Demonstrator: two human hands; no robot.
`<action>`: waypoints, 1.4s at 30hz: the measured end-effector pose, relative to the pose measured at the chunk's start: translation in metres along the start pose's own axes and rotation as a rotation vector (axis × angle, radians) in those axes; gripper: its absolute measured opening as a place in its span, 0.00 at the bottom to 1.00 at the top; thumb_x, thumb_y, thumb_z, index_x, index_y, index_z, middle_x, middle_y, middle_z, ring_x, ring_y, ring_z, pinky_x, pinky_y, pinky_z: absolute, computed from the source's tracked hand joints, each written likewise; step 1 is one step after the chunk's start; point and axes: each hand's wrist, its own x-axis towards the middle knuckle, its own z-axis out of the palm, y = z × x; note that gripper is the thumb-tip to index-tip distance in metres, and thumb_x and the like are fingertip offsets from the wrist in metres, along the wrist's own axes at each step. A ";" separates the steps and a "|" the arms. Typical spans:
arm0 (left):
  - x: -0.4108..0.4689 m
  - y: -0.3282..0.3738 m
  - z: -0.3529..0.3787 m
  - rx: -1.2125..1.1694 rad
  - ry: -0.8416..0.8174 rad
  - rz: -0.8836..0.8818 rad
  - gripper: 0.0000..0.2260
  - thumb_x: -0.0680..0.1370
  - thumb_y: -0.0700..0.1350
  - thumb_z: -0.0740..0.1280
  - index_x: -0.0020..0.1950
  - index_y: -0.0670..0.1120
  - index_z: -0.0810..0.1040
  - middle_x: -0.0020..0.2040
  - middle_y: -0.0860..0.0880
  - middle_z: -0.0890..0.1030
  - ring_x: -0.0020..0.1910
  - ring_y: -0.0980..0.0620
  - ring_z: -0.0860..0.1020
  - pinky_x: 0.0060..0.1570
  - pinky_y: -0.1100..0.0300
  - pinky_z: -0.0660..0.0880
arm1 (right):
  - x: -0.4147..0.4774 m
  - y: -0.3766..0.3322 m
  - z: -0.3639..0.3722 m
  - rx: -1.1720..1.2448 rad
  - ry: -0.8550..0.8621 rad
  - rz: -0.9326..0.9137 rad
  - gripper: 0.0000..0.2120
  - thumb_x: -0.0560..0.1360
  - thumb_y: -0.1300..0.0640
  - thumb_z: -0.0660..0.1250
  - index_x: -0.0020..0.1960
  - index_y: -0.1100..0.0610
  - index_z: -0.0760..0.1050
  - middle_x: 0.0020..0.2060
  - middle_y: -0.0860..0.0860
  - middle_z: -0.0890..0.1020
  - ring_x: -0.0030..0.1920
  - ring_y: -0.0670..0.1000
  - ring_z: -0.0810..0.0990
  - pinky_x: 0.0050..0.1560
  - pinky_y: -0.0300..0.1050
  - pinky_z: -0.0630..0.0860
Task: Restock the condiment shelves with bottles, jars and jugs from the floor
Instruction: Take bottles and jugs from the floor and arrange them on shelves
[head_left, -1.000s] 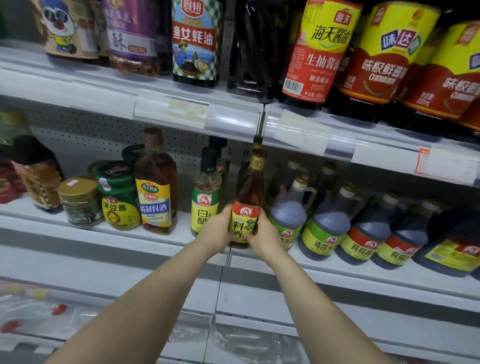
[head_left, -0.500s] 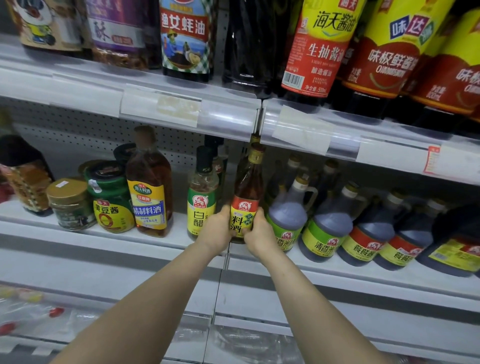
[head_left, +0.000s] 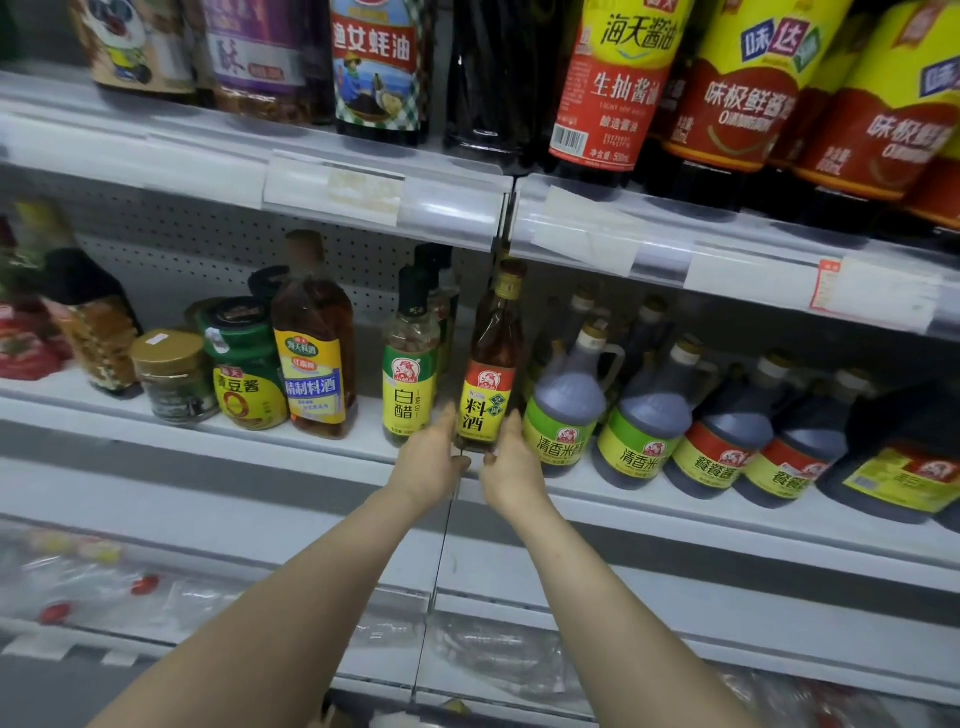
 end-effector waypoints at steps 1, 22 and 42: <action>-0.005 0.000 -0.003 0.007 0.008 0.010 0.30 0.76 0.41 0.71 0.76 0.46 0.64 0.64 0.43 0.79 0.62 0.40 0.77 0.58 0.51 0.75 | -0.005 0.001 -0.001 0.013 0.006 -0.010 0.35 0.79 0.68 0.61 0.81 0.57 0.50 0.74 0.57 0.69 0.70 0.60 0.71 0.67 0.48 0.69; -0.216 -0.025 0.003 -0.061 0.142 -0.119 0.21 0.78 0.45 0.71 0.71 0.46 0.74 0.64 0.49 0.80 0.63 0.51 0.77 0.64 0.58 0.72 | -0.142 0.079 0.037 -0.010 -0.314 -0.257 0.26 0.81 0.66 0.61 0.78 0.55 0.64 0.74 0.53 0.71 0.73 0.54 0.71 0.68 0.44 0.70; -0.308 -0.174 0.056 -0.074 -0.434 -0.015 0.24 0.75 0.45 0.74 0.70 0.44 0.75 0.65 0.47 0.79 0.65 0.49 0.77 0.63 0.56 0.72 | -0.288 0.162 0.177 0.157 -0.250 0.190 0.27 0.76 0.66 0.69 0.74 0.57 0.70 0.68 0.54 0.77 0.68 0.54 0.76 0.62 0.40 0.76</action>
